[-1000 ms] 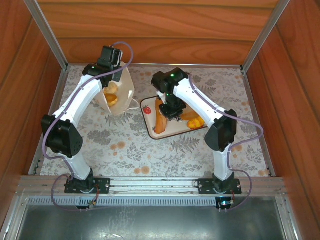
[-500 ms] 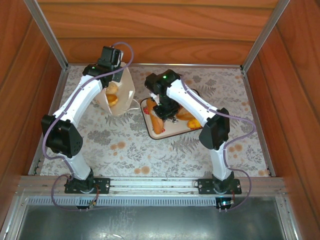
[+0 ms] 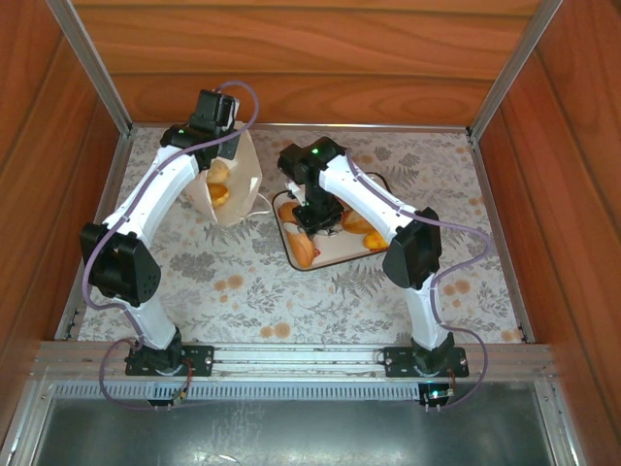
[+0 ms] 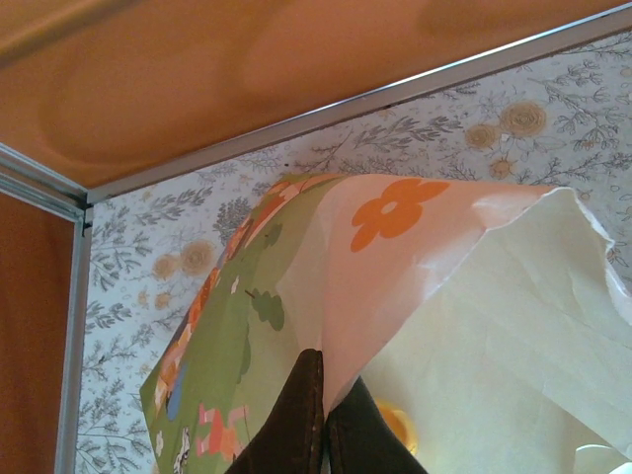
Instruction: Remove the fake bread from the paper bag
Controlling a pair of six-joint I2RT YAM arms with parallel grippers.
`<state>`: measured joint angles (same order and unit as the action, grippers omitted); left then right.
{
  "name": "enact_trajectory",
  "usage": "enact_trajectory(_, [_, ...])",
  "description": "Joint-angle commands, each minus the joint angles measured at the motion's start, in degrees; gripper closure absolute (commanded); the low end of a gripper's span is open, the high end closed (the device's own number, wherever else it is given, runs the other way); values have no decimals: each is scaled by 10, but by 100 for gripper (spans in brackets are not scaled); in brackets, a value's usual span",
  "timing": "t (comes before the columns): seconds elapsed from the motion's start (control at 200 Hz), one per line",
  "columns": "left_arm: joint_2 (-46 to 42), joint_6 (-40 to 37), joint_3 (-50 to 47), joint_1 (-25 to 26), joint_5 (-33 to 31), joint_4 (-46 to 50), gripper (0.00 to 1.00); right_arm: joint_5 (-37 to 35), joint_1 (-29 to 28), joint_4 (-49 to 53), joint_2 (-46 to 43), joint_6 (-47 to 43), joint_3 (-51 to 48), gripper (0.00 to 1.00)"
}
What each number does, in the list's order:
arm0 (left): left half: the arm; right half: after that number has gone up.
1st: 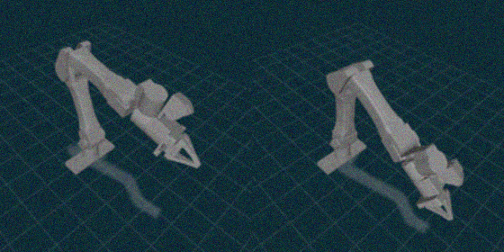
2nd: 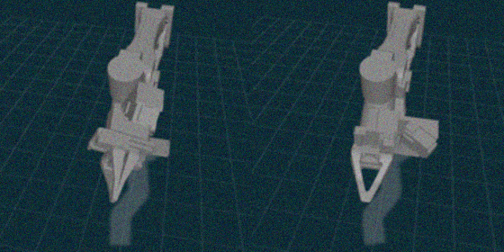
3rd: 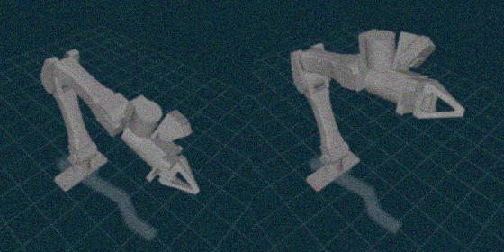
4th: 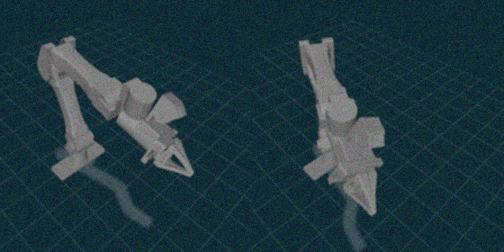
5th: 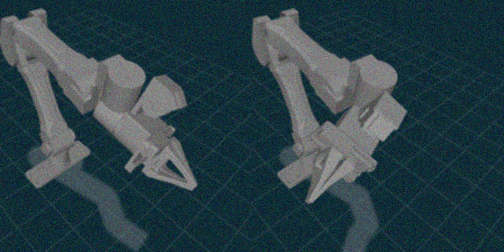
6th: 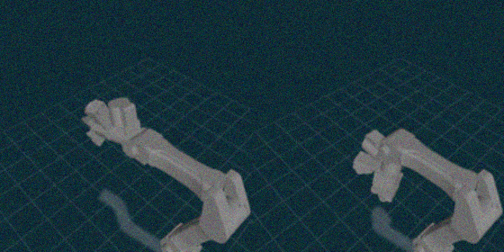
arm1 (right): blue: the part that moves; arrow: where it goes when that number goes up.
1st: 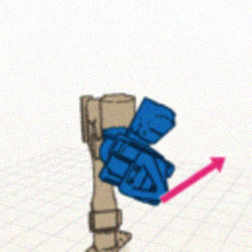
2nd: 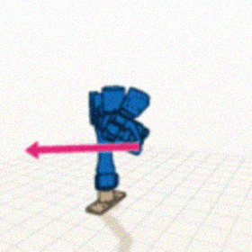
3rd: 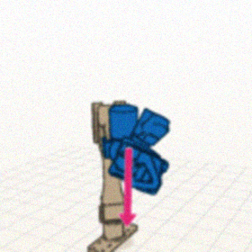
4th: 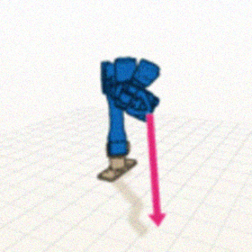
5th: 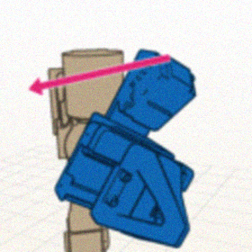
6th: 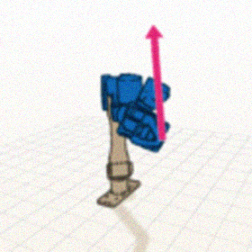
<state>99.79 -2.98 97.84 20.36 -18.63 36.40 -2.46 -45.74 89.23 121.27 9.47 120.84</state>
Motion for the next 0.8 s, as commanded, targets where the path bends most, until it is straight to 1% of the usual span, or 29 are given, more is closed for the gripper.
enact_trajectory(0.0, [-10, 8, 7, -3, 9, -12, 100, 3, 0, -3, 3, 10, 11, 54])
enact_trajectory(0.13, [-9, 8, 8, -2, 11, -12, 100, 4, 3, -13, 5, 18, 20, 55])
enact_trajectory(0.225, [-9, 8, 8, -2, 11, -12, 100, 12, 3, -17, 9, 19, 30, 53])
enact_trajectory(0.33, [-9, 8, 9, -2, 13, -12, 100, 16, 3, -15, 12, 18, 42, 46])
enact_trajectory(0.43, [-9, 9, 10, -1, 16, -12, 100, 25, 4, -18, 7, 17, 40, 43])
enact_trajectory(0.66, [-6, 9, 14, 2, 18, -12, 100, 30, 9, -21, -18, 21, 33, 43])
enact_trajectory(0.795, [-11, 7, 10, 2, 17, -12, 100, 33, 16, -25, -56, 28, 15, 44])
